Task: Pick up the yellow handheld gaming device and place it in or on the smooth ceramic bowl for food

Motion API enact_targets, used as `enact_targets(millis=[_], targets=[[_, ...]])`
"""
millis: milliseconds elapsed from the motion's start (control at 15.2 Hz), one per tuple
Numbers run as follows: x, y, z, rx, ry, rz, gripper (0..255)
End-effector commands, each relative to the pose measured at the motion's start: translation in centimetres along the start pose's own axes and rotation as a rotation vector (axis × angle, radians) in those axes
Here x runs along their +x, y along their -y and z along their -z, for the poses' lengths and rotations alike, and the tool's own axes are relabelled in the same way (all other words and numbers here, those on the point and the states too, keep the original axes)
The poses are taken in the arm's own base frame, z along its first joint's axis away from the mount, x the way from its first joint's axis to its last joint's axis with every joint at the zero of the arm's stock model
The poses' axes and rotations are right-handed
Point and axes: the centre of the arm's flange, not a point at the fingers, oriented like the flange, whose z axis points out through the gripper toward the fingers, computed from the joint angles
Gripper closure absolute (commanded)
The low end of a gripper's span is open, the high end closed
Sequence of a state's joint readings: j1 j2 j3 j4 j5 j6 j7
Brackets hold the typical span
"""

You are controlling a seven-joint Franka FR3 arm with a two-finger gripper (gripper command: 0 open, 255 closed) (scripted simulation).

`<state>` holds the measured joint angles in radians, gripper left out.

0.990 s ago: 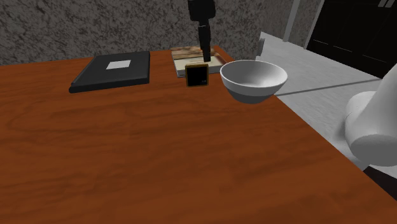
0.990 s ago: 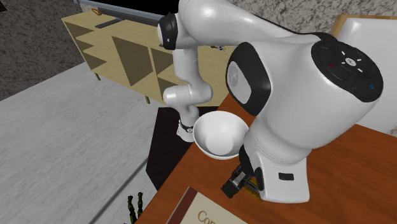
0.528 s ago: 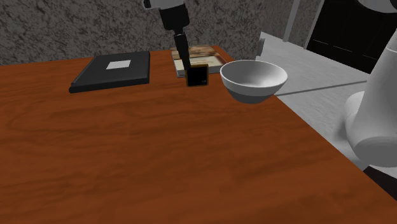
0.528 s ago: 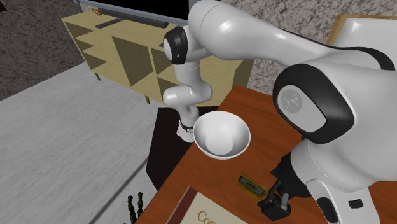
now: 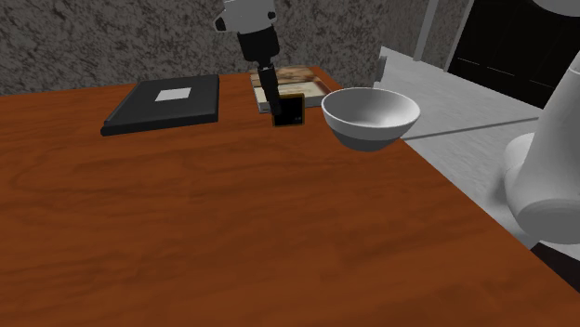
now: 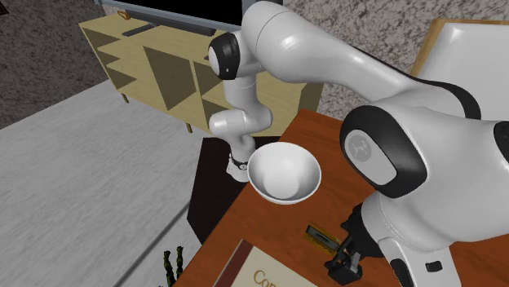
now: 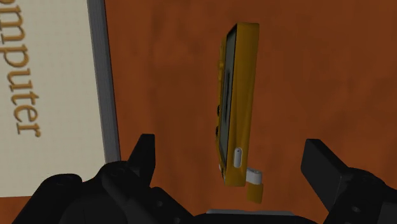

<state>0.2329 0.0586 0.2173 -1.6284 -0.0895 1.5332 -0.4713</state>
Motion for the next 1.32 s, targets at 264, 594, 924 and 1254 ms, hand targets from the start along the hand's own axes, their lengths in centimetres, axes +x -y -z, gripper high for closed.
enact_targets(millis=[264, 594, 924, 1254], targets=[[0.0, 0.0, -0.1, 0.0, 0.0, 0.0, 0], [0.0, 0.0, -0.1, 0.0, 0.0, 0.0, 255], [0.0, 0.0, -0.1, 0.0, 0.0, 0.0, 255], [-0.4, 0.0, 2.5, 0.0, 0.0, 0.0, 255]])
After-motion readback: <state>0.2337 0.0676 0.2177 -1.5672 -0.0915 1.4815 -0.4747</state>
